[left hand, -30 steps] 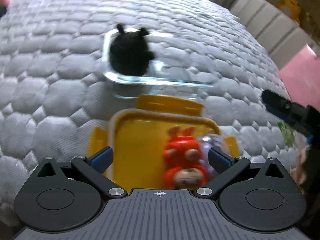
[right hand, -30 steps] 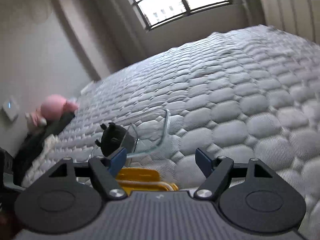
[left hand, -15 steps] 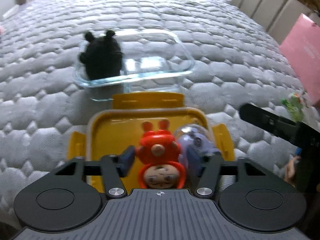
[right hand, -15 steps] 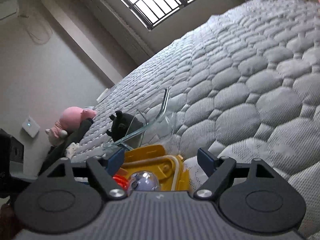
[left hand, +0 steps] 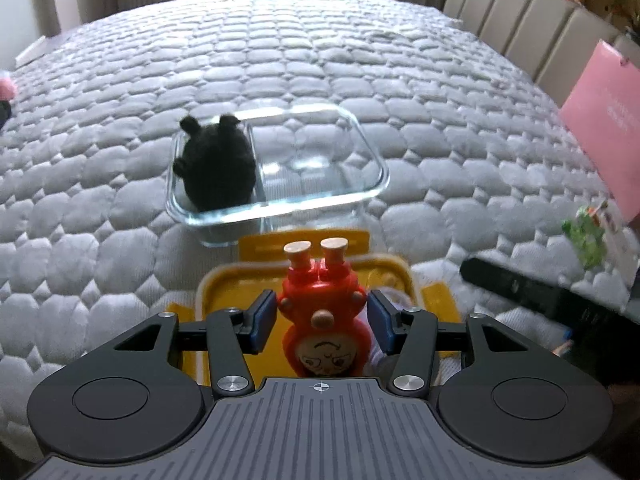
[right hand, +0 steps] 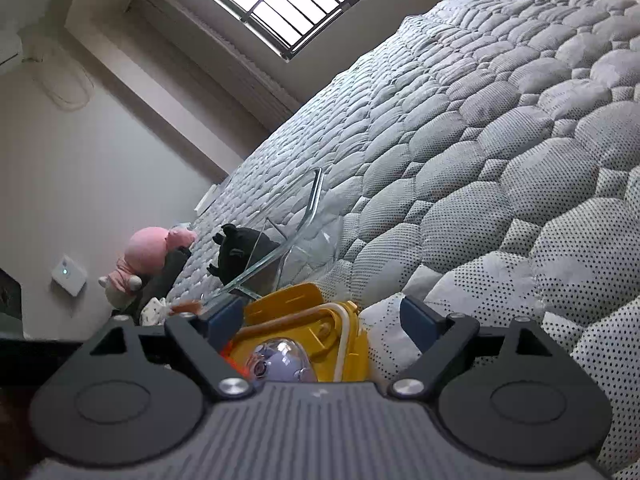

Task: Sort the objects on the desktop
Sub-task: 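Grasp the red toy figure in the lunchbox with the left gripper, then place the red toy figure into the glass container with the left gripper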

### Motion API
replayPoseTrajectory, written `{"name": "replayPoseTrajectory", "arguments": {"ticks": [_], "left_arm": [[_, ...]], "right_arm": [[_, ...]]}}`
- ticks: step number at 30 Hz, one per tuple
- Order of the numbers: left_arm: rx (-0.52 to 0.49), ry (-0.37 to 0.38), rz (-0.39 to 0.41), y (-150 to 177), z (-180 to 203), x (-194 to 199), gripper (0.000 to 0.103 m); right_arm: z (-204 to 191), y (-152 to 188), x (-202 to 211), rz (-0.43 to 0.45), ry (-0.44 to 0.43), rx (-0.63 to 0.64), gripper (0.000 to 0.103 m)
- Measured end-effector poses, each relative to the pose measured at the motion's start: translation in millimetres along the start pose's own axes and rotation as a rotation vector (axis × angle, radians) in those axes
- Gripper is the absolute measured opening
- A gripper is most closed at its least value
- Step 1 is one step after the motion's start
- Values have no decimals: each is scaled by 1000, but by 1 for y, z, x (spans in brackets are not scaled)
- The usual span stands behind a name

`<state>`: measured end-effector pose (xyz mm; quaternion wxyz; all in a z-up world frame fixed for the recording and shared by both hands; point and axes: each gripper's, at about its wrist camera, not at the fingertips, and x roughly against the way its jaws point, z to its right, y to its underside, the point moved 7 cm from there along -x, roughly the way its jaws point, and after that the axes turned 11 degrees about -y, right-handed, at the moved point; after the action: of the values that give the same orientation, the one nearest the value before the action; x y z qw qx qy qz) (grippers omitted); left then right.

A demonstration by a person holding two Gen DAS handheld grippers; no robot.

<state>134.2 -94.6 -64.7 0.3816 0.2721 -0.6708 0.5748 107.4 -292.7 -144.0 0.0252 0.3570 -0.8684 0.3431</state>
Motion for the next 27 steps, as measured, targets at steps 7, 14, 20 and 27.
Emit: {"name": "replayPoseTrajectory", "arguments": {"ticks": [7,14,20,27], "left_arm": [[94,15,39,-52,-13,13,54],[28,-47,-29,-112,4,-29,54],[-62,-219,-140,-122,18,-84,54],[-143,-296,-153,-111,26,-108,54]], "right_arm": [[12,3,5,17,-38,-45,89],[21,6,11,31,-75,-81,90],[26,9,16,35,-91,-85,91],[26,9,14,32,-95,-78,91]]}}
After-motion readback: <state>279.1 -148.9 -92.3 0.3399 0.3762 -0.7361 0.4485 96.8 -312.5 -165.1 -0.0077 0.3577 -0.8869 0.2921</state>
